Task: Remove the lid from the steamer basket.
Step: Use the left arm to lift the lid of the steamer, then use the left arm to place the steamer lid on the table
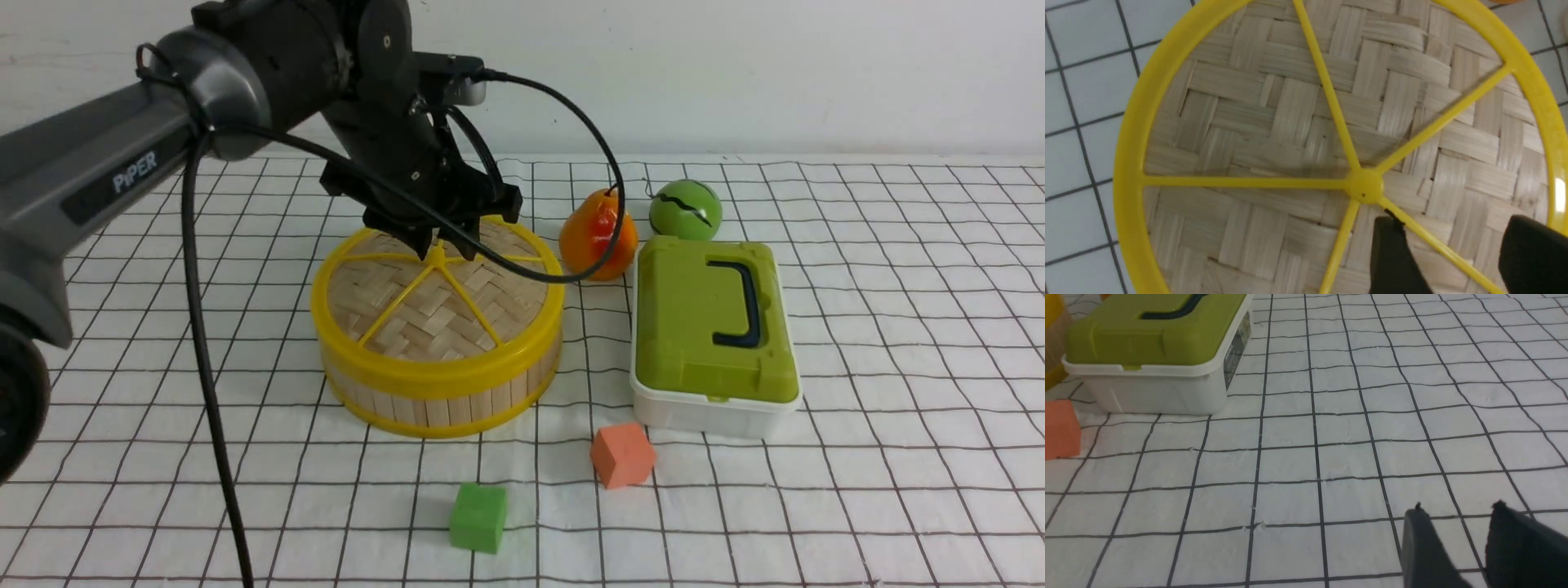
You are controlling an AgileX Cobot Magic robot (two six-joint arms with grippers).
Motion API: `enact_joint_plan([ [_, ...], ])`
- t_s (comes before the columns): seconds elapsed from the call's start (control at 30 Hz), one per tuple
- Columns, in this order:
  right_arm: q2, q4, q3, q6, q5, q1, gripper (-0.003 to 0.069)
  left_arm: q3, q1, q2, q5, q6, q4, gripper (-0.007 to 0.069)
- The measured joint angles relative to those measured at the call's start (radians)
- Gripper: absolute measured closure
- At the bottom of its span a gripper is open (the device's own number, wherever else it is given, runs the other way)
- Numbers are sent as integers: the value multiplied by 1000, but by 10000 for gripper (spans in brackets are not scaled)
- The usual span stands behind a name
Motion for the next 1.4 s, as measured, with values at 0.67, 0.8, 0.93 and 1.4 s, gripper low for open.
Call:
enact_joint_plan([
  [0.67, 0, 0, 0, 0, 0, 0, 419, -5, 0, 69, -63, -134, 106, 521],
  [0.8, 0, 0, 0, 0, 0, 0, 419, -5, 0, 69, -63, -135, 106, 515],
  [0.93, 0, 0, 0, 0, 0, 0, 419, -5, 0, 51, -60, -135, 105, 515],
  [1.4, 0, 0, 0, 0, 0, 0, 419, 5, 21, -296, -57, -135, 232, 515],
])
